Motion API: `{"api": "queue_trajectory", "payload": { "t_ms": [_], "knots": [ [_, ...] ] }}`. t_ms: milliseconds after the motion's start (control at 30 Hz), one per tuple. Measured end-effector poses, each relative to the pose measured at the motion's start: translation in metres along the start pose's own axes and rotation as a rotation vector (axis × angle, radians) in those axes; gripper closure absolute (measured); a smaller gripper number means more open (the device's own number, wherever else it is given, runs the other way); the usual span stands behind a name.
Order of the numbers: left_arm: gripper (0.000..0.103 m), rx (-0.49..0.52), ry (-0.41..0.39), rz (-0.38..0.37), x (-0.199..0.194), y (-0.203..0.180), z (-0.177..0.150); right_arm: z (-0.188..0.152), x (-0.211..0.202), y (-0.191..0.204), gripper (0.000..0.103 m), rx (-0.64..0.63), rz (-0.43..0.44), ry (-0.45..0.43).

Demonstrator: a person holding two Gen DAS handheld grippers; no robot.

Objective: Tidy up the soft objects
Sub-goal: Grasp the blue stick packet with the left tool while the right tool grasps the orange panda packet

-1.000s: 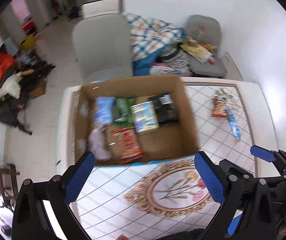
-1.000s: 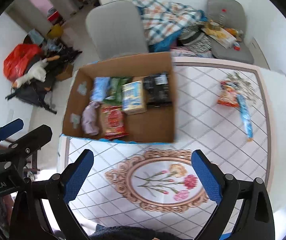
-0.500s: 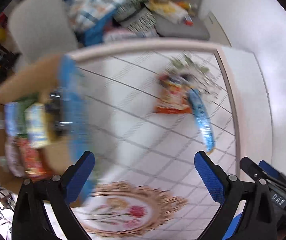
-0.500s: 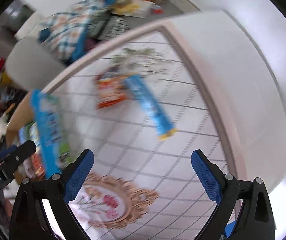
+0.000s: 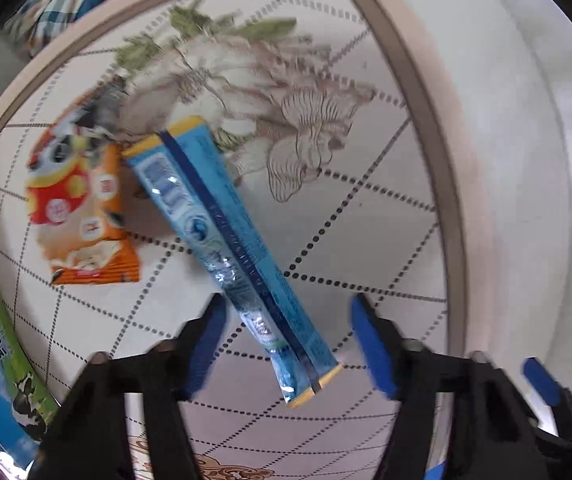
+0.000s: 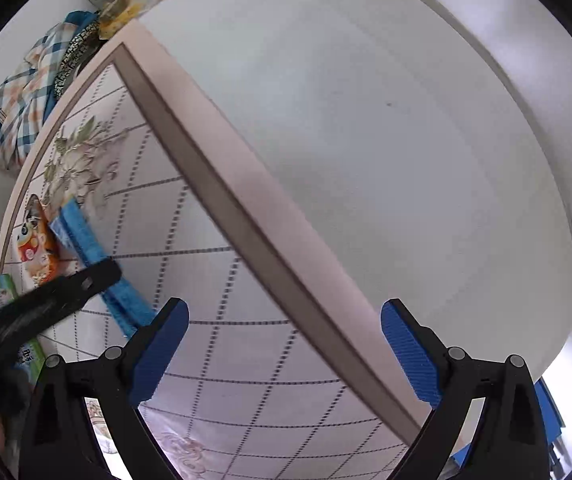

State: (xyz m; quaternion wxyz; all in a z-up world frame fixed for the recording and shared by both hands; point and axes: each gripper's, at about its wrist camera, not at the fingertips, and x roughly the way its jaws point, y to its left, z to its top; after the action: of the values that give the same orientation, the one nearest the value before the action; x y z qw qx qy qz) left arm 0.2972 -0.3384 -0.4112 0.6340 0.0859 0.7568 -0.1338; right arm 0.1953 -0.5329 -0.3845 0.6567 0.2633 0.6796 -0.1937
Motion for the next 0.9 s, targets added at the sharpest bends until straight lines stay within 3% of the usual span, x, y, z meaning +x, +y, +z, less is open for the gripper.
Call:
{"api": "queue_trajectory", "payload": {
  "t_ms": [33,100,200,400,533,733,900],
  "knots": [
    [0.051,0.009,-0.009,0.019,0.001,-0.002,-0.003,0.0,0.001,-0.002,0.004,-0.003,0.0,0.001],
    [0.07,0.02,-0.03,0.034,-0.001,-0.002,-0.01,0.001,-0.001,-0.004,0.004,-0.013,0.0,0.004],
    [0.085,-0.009,-0.041,0.011,-0.005,0.009,-0.029,0.006,-0.008,0.006,0.004,-0.039,0.019,0.008],
    [0.086,-0.136,-0.107,-0.003,-0.028,0.07,-0.08,0.021,-0.028,0.061,0.004,-0.122,0.093,-0.007],
    [0.086,-0.238,-0.107,-0.011,-0.025,0.108,-0.101,0.034,-0.025,0.136,0.004,-0.239,0.153,0.021],
    [0.086,-0.327,-0.095,-0.022,-0.014,0.136,-0.129,0.044,0.01,0.253,0.004,-0.372,0.2,0.147],
    [0.086,-0.357,-0.1,-0.03,-0.014,0.155,-0.141,0.047,0.033,0.313,0.004,-0.393,0.195,0.208]
  ]
}}
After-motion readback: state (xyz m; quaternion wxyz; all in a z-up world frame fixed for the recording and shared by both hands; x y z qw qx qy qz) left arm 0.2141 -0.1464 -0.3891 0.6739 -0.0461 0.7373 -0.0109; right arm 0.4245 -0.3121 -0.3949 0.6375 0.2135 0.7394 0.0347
